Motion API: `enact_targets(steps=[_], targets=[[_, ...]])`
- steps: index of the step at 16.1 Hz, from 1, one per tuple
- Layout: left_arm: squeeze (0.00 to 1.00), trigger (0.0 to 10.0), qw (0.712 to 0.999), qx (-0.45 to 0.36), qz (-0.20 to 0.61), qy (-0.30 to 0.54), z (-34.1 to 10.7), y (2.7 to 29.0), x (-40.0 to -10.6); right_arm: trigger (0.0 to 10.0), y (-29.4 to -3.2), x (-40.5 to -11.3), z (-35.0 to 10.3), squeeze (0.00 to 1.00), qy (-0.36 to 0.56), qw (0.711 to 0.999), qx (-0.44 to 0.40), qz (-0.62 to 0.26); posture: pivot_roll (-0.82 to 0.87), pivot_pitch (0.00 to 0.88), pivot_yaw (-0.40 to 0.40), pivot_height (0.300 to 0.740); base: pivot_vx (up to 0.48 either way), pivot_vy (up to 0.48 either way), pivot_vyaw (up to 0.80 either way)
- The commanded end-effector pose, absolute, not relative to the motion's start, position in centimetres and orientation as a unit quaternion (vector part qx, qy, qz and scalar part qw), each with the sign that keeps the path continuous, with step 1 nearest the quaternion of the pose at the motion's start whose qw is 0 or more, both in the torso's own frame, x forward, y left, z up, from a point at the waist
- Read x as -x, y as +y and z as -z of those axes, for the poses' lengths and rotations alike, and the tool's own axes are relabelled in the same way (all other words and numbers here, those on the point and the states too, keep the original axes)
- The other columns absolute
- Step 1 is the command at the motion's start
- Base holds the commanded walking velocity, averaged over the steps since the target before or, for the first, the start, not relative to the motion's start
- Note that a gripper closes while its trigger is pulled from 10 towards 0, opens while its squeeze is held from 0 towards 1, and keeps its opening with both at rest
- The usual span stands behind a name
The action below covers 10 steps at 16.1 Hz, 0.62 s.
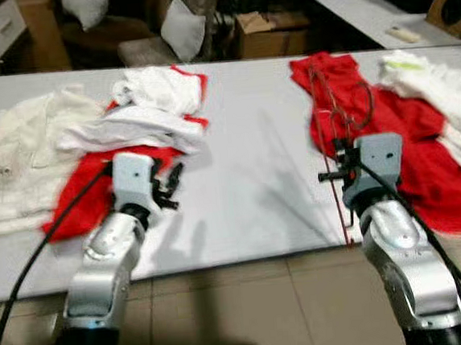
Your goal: Hang hanger
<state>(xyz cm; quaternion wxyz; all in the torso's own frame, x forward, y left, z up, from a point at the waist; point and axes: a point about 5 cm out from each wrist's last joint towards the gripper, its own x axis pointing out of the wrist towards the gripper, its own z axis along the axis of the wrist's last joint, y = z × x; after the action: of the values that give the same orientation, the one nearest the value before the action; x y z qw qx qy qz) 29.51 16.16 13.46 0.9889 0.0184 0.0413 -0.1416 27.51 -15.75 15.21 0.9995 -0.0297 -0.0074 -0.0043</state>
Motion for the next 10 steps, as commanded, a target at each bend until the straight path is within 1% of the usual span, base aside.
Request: enact_targets(steps=[1, 3, 5, 6, 7, 8, 9, 10], targets=[[0.00, 10.0, 0.987, -0.020, 0.155, 0.035, -13.7, 15.1, -29.6, 10.0, -16.6, -27.5, -15.6, 0.00, -0.013, 1.000, 0.010, 0.011, -0.06, 0.000, -0.040, 0.740, 0.000, -0.349, 0.00], [0.00, 10.0, 0.987, -0.021, 0.153, 0.035, -13.8, 15.2, -29.5, 10.0, -16.4, -27.4, -15.4, 0.00, 0.001, 1.000, -0.019, -0.016, -0.05, 0.000, -0.043, 0.740, 0.000, -0.347, 0.00], [0.00, 10.0, 0.988, -0.022, 0.150, 0.036, -13.7, 15.4, -29.5, 10.0, -16.5, -27.3, -15.1, 0.00, 0.006, 1.000, 0.010, -0.025, -0.05, 0.000, -0.044, 0.740, 0.000, -0.349, 0.00], [0.00, 10.0, 0.988, -0.021, 0.148, 0.036, -13.8, 15.6, -29.5, 10.0, -16.4, -27.2, -15.1, 0.00, 0.007, 0.999, -0.002, -0.035, -0.05, 0.000, -0.044, 0.740, 0.000, -0.349, 0.00], [0.00, 10.0, 0.989, -0.006, 0.140, 0.036, -13.8, 15.8, -29.6, 10.0, -16.6, -27.2, -15.0, 0.00, 0.005, 1.000, 0.003, -0.023, -0.05, 0.000, -0.043, 0.740, 0.000, 0.000, 0.00], [0.00, 10.0, 0.990, -0.011, 0.137, 0.036, -13.9, 15.8, -29.7, 10.0, -16.8, -27.2, -14.9, 0.00, 0.013, 1.000, -0.003, -0.013, -0.05, 0.000, -0.040, 0.740, 0.000, 0.000, 0.00], [0.00, 10.0, 0.989, -0.026, 0.144, 0.030, -14.0, 15.8, -29.7, 10.0, -16.7, -27.0, -14.7, 0.00, 0.022, 0.999, -0.024, -0.024, -0.05, 0.000, -0.037, 0.740, 0.000, 0.000, 0.00], [0.00, 10.0, 0.988, -0.022, 0.152, 0.031, -14.0, 15.6, -29.8, 10.0, -16.8, -26.9, -14.6, 0.00, 0.028, 0.999, -0.026, -0.025, -0.05, 0.000, -0.035, 0.740, 0.000, 0.000, 0.00]])
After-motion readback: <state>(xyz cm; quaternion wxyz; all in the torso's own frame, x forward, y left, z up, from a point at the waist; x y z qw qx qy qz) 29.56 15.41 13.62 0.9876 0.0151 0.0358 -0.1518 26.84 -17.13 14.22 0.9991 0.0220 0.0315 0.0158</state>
